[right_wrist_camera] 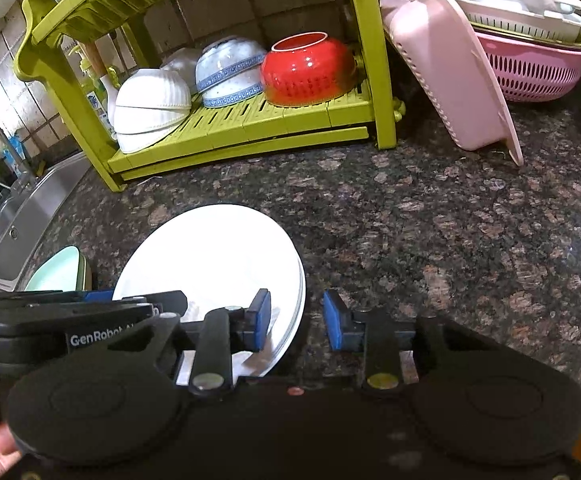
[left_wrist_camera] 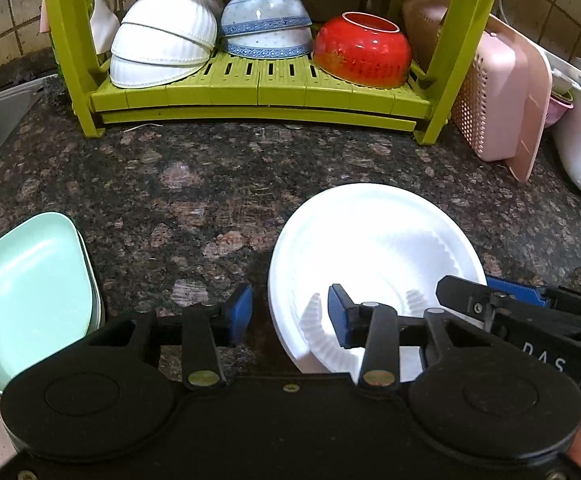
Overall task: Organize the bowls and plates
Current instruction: 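Carry the white bowl stack with both grippers toward the mint green plate stack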
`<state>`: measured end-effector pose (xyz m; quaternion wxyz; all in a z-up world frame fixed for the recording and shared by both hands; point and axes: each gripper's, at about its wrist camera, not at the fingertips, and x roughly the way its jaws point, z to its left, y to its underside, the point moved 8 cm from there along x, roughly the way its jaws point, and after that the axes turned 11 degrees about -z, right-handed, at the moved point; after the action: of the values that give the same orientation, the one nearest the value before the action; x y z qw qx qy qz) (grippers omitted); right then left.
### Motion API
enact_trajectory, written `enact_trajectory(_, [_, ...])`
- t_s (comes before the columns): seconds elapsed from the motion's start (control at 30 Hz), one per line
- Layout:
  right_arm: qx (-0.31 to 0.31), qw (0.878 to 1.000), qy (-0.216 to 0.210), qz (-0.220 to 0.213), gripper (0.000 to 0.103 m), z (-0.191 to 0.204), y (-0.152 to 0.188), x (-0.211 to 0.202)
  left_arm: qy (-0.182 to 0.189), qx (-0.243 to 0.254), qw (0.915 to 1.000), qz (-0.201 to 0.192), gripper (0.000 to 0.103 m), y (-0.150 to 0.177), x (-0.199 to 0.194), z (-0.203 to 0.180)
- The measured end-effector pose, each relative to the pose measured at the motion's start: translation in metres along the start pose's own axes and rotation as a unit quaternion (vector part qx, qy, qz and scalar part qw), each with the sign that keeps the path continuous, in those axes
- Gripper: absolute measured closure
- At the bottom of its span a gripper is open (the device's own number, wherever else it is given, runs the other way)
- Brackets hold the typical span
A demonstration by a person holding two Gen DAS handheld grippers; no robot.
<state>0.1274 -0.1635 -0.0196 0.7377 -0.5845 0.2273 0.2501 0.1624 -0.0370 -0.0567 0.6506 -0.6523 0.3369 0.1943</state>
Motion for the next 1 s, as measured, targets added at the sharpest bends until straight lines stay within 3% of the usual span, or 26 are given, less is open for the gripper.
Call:
enact_trajectory(0.2, [-0.004,1.000,-0.004,0.009,0.078,0.003,0.004,0.002,0.012,-0.014,0.9995,0.024,0.077,0.006,0.008,-0.001])
enact_trajectory(0.63, [-0.001,1.000,-0.010,0.006,0.081,0.009,0.003,-0.002,0.012,-0.019,0.9997,0.012,0.078,0.005,-0.001,0.004])
enact_trajectory(1.0, [-0.011,0.999,-0.032,-0.002,0.081,0.039,-0.003,0.000,-0.008,-0.036,0.9992,-0.016,0.078,-0.005,-0.018,0.031])
